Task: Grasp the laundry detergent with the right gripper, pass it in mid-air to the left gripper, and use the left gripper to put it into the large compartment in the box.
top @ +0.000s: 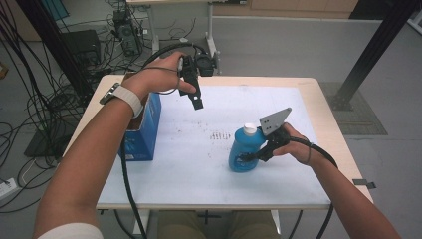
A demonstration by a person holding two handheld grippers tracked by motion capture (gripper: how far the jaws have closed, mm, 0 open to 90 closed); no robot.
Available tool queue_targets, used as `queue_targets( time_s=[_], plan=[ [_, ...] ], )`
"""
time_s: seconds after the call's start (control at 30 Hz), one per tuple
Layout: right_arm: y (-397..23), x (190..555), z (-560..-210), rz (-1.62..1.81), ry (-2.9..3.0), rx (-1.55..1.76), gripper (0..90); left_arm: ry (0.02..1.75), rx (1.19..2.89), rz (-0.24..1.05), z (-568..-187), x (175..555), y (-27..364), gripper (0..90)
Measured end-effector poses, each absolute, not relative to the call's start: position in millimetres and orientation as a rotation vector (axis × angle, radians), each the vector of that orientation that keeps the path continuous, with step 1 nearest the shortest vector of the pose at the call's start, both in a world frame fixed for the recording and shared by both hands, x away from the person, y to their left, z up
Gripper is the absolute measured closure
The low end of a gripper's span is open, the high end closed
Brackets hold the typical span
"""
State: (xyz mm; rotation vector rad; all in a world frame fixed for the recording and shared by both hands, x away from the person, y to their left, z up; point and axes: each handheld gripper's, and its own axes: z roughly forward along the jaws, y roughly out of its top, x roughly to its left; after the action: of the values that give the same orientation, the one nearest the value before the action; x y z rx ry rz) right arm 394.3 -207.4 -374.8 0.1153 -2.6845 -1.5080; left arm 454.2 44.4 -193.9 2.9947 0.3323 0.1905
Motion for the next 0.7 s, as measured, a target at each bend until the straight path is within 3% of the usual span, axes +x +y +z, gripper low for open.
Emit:
queue_targets(
  time_s=[0.7],
  plan=[
    [-202, 370, -336, -1.451, -2.74, 0.039, 43.4, 0.193, 2.913, 0.159, -170, 409, 37, 7.0]
  ],
)
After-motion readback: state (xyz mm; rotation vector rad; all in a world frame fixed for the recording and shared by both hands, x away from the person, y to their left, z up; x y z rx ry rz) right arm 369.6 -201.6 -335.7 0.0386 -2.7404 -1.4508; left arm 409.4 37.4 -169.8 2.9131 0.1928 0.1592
